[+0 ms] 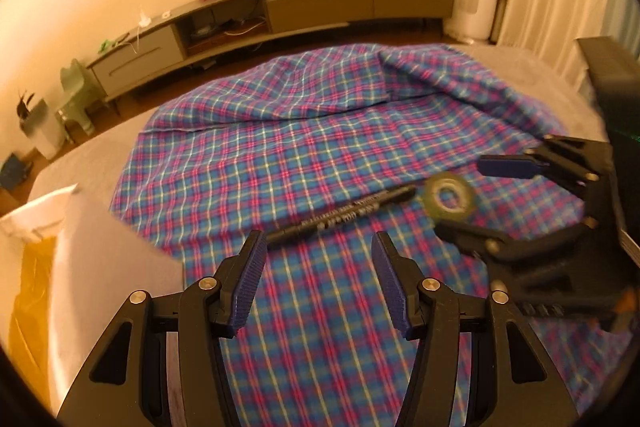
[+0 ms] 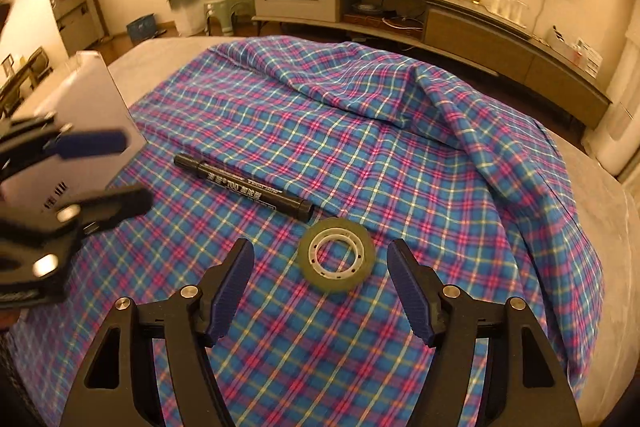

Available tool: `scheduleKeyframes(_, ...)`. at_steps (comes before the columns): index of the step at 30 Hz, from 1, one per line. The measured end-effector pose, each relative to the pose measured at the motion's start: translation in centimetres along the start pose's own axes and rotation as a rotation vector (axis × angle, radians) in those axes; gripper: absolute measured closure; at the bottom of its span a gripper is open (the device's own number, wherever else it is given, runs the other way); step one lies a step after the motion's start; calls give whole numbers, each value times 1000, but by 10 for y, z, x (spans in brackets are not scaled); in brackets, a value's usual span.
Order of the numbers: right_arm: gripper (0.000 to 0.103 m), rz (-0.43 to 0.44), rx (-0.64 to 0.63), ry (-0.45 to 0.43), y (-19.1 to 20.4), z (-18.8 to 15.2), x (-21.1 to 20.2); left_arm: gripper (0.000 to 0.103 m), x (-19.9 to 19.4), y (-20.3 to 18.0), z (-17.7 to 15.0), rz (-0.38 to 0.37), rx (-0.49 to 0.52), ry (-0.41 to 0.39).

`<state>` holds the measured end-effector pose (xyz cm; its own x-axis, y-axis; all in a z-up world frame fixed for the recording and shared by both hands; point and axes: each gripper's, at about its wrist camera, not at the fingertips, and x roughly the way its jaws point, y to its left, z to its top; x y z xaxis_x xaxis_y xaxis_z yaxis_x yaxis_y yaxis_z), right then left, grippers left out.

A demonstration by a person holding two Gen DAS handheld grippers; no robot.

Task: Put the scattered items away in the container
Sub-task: 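Withdraw both tools to the cloth toward the black marker and green tape roll, then grasp the green tape roll with the right tool while the left tool grasps the black marker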

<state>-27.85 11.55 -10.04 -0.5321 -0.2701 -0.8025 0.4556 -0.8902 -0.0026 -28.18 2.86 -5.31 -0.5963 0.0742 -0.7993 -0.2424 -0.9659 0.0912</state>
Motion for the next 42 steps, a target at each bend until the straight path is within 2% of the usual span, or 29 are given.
scheduleKeyframes(5, 35, 0, -18, 32, -4, -6, 14, 45, 25, -6, 2, -7, 12, 15)
scheduleKeyframes(7, 46, 3, -6, 49, -8, -10, 18, 45, 34, -8, 1, -6, 24, 24)
scheduleKeyframes(12, 56, 2, -3, 46, -11, -12, 18, 45, 43, -10, -2, 47, 35, -2)
scheduleKeyframes(13, 56, 3, -2, 49, -12, -12, 18, 45, 43, -11, -2, 36, 34, 3)
scheduleKeyframes(16, 57, 11, 5, 57, -14, -11, 16, 45, 33, -15, -2, -111, 37, 45)
scheduleKeyframes(17, 57, 13, 8, 61, -16, -11, 16, 45, 28, -18, -2, -134, 42, 43)
scheduleKeyframes(21, 57, 17, 29, 69, -22, -8, 14, 45, 12, -24, 2, -35, 91, -63)
scheduleKeyframes(24, 57, 20, 44, 66, -27, -7, 11, 45, 26, -24, 4, 17, 117, -65)
scheduleKeyframes(27, 57, 22, 50, 69, -30, -8, 11, 45, 45, -24, -1, 6, 130, -9)
scheduleKeyframes(29, 57, 27, 56, 74, -31, -9, 13, 45, 49, -18, -2, -16, 74, 3)
scheduleKeyframes(31, 57, 32, 57, 73, -32, -11, 14, 48, 52, -9, -1, -102, -31, 67)
scheduleKeyframes(32, 57, 34, 57, 75, -32, -11, 13, 57, 50, -8, -2, -140, -56, 85)
scheduleKeyframes(34, 57, 41, 63, 78, -34, -11, 13, 61, 45, -12, -3, -183, -56, 100)
scheduleKeyframes(37, 57, 47, 68, 83, -36, -13, 11, 60, 38, -20, -4, -147, -43, 59)
scheduleKeyframes(38, 57, 49, 71, 84, -36, -13, 11, 56, 39, -23, -4, -131, -33, 46)
scheduleKeyframes(42, 57, 56, 80, 84, -37, -15, 10, 53, 51, -30, -3, -104, -4, 34)
